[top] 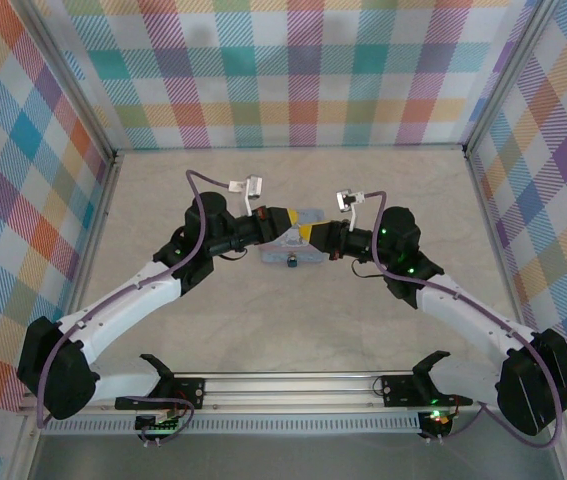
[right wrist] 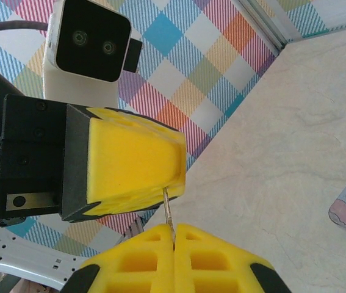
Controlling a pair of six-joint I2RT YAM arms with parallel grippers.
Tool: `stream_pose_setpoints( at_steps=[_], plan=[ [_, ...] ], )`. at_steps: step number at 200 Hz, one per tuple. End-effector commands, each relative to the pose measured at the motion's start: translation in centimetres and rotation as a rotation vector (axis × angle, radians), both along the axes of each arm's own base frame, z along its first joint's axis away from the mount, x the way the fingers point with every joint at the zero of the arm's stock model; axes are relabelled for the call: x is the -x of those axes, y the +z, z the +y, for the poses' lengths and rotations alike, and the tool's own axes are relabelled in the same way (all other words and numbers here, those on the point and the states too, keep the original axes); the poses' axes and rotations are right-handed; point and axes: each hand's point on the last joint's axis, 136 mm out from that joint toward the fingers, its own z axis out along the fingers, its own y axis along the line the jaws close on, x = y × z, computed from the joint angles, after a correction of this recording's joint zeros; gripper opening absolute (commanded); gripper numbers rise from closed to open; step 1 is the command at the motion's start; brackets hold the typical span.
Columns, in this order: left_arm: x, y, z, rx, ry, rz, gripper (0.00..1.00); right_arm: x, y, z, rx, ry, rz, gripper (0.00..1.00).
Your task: Unlock a padlock with a key
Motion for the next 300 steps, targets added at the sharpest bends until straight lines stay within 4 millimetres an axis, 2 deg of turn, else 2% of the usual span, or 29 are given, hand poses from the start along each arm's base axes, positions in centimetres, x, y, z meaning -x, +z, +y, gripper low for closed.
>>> stream_pose_setpoints(
  at_steps=[1,71,113,180,193,215,228,238,260,279,300],
  plan=[
    [0.9,-0.4,-0.8,0.007,-0.056,-0.001,0.0,0.3,2.8,-0.1,-0.035,-0.002,-0.096,0.0],
    [0.8,-0.5,-0.6,-0.005,-0.038,-0.002,0.0,0.2,2.9,-0.1,-0.03,-0.007,-0.096,0.0],
    [0.3,-0.3,-0.9,-0.002,-0.034,-0.002,0.0,0.3,1.8,0.8,-0.021,0.047,-0.051,0.0],
    [0.4,-1.0,0.2,-0.031,0.014,0.002,0.0,0.3,2.5,-0.7,0.004,-0.03,-0.1,0.0],
    [0.2,-1.3,0.5,-0.041,0.033,0.011,0.21,0.1,2.2,-0.6,0.013,-0.033,-0.093,0.0],
    [-0.1,-1.7,1.4,-0.054,0.072,0.018,0.23,-0.3,1.5,-1.0,0.046,-0.06,-0.084,0.0],
    [-0.4,-2.0,2.3,-0.07,0.107,0.023,0.35,-0.8,1.2,-1.6,0.083,-0.094,-0.077,0.0],
    [-0.5,-2.5,3.1,-0.093,0.14,0.029,0.4,-1.3,0.9,-2.3,0.121,-0.128,-0.074,0.0],
    [-0.9,-4.5,5.2,-0.193,0.221,0.065,0.61,-2.8,-0.2,-4.1,0.237,-0.23,-0.062,0.0],
    [-1.3,-6.8,7.2,-0.298,0.303,0.11,0.66,-4.4,-1.8,-5.7,0.363,-0.321,-0.046,0.0],
    [-2.0,-9.4,9.5,-0.4,0.397,0.167,0.87,-6.3,-4.0,-7.3,0.509,-0.415,-0.013,0.0]
  ],
)
